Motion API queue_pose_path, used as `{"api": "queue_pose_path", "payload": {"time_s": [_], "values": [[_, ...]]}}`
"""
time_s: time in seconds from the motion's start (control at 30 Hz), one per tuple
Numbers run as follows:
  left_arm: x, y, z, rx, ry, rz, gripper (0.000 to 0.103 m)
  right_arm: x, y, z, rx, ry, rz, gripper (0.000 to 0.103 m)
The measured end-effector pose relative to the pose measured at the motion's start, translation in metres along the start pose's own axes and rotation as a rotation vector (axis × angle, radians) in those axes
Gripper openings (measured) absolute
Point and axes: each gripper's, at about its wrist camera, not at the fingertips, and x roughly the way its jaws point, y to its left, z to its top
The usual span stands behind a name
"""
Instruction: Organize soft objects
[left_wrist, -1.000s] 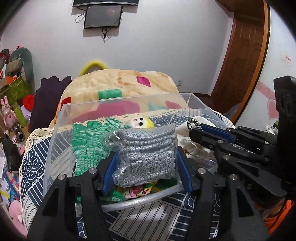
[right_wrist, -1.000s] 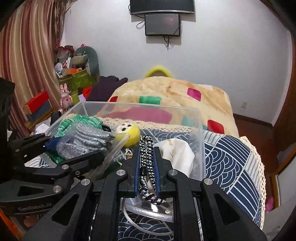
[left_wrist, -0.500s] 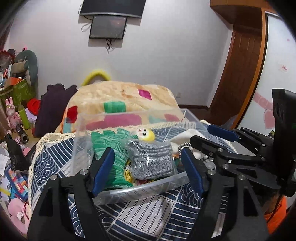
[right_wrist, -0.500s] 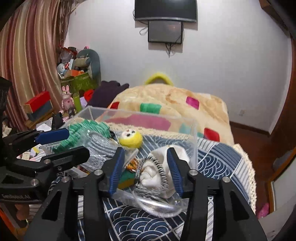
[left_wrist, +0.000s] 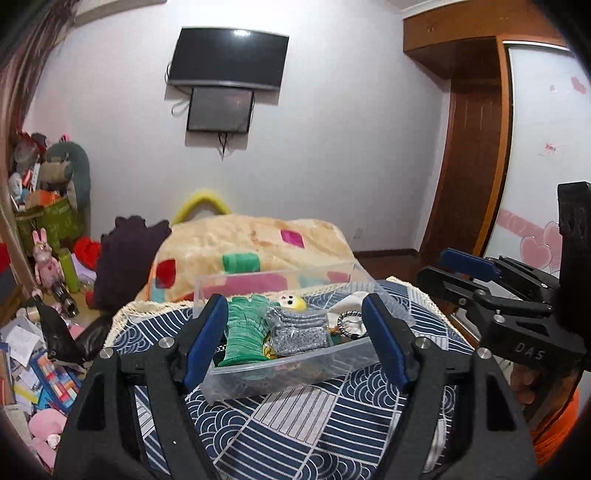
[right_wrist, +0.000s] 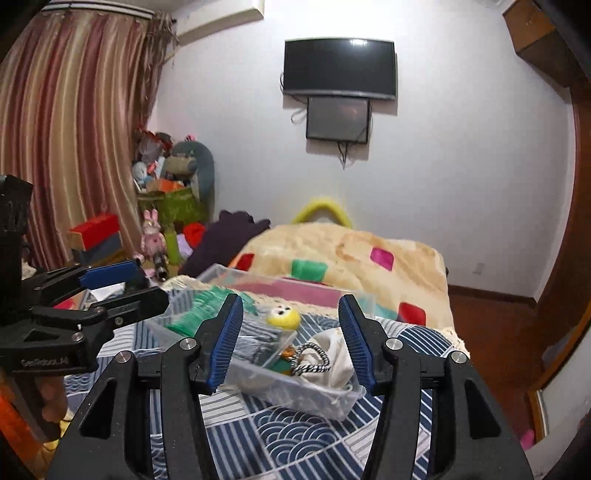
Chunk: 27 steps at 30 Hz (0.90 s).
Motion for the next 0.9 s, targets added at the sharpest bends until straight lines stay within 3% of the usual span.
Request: {"api": "queue_pose_path", "payload": {"time_s": [0.1,0.17,0.37,0.57,0.9], "values": [[-0.021,-0.008,-0.004,0.017,-0.035,0.005,0.076,-0.018,0.007,-0.003,-0.011,-0.031,0.013,0.056],[-0.033,-0.012,-0.008,0.020,-0.057,0.005,0.083,-0.026,0.011,-0.005,-0.018,-0.050,0.020,0.070],[-0.056,-0.019,-0.017,0.012,-0.097,0.014,0.099,-0.043,0.017,-0.013,-0.010,-0.100,0.013,0.082],[-0.069,-0.022,-0.024,0.008,-0.117,0.015,0.102,-0.055,0.018,-0.019,0.001,-0.137,-0.001,0.101],[-0.075,-0.029,-0.033,0.023,-0.135,0.028,0.102,-0.062,0.018,-0.031,0.025,-0.158,0.005,0.103]]}}
